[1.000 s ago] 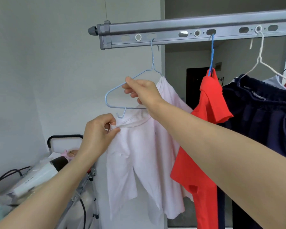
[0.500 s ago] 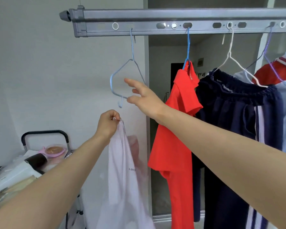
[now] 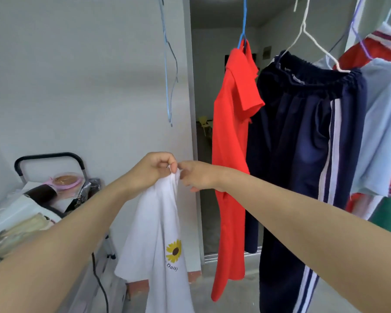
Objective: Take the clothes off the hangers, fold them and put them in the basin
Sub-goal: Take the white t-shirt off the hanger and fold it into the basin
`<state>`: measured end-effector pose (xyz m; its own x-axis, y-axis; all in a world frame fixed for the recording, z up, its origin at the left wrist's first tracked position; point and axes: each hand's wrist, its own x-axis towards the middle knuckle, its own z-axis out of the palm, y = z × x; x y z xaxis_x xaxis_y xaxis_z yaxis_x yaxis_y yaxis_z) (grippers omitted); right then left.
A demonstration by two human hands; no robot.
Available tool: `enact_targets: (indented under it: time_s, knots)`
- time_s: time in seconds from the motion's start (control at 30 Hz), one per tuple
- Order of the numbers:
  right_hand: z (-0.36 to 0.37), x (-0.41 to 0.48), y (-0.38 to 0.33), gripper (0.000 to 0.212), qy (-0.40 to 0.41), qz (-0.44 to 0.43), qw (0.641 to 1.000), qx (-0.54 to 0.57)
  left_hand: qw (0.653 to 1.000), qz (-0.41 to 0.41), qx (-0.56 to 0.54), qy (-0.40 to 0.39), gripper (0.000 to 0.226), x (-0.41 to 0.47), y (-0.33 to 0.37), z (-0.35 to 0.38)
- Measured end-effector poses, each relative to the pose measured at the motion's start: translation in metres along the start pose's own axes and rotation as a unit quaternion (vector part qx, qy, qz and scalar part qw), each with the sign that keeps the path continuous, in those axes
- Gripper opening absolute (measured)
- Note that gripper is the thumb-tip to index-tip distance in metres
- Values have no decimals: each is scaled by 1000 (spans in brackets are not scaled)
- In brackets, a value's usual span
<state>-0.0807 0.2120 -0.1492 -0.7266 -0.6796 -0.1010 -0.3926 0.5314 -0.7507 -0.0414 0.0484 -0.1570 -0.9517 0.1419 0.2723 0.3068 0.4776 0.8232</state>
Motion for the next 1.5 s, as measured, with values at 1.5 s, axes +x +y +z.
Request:
enact_targets:
  time_s: [1.5]
  knots:
    - [-8, -424, 322, 29, 423, 381, 820, -59, 951, 68, 28, -300, 26, 29, 30, 373]
